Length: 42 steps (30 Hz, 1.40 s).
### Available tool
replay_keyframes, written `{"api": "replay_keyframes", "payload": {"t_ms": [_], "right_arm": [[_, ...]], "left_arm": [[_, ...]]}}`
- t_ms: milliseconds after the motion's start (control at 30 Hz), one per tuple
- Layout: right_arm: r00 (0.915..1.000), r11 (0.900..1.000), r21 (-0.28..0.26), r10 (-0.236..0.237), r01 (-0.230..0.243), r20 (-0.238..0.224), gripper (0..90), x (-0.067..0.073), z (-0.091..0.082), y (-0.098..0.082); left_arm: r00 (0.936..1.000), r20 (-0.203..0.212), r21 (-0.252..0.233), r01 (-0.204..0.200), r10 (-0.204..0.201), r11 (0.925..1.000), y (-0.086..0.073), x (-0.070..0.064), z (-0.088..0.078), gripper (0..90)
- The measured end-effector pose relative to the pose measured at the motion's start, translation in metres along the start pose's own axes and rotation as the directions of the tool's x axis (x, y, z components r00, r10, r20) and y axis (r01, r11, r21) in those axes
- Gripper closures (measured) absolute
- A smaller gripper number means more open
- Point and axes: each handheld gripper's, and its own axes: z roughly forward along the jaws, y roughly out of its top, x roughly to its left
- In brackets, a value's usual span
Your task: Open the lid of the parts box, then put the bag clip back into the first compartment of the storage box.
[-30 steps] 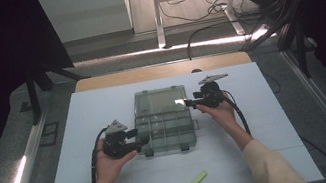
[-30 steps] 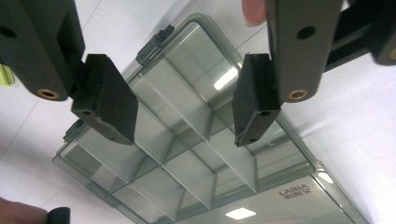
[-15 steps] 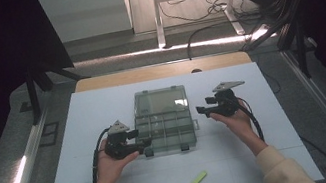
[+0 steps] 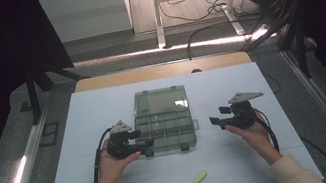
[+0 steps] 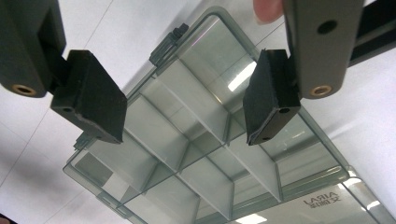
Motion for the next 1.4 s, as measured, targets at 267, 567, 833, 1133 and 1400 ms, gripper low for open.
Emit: {"api": "replay_keyframes", "payload": {"t_ms": [267,567,833,1133,1400], "right_arm": [[0.9997,1.0,0.024,0.011,-0.012,0.021,35.1,0.0,-0.025,-0.026],[0.9985,0.999,0.029,0.035,-0.036,0.041,34.8,-0.004,-0.04,-0.044],[0.9975,0.998,0.037,0.047,-0.049,0.052,34.6,-0.007,-0.042,-0.05],[0.9972,0.998,0.041,0.04,-0.043,0.062,34.6,-0.007,-0.042,-0.051],[0.9974,0.998,0.047,0.034,-0.037,0.063,34.6,-0.007,-0.039,-0.051]], "left_arm": [[0.9999,-0.001,0.0,-0.014,0.014,0.9999,-0.001,-0.001,-0.001,30.6],[0.9998,-0.002,0.012,-0.021,0.021,0.9997,-0.001,-0.005,0.001,30.6],[0.9997,-0.006,0.017,-0.022,0.022,0.9996,-0.001,-0.007,0.003,30.6],[0.9996,-0.002,0.011,-0.028,0.028,0.9996,0.0,-0.009,0.001,30.3],[0.9986,0.043,0.013,-0.032,0.031,0.9994,0.001,-0.021,-0.001,29.6]]}}
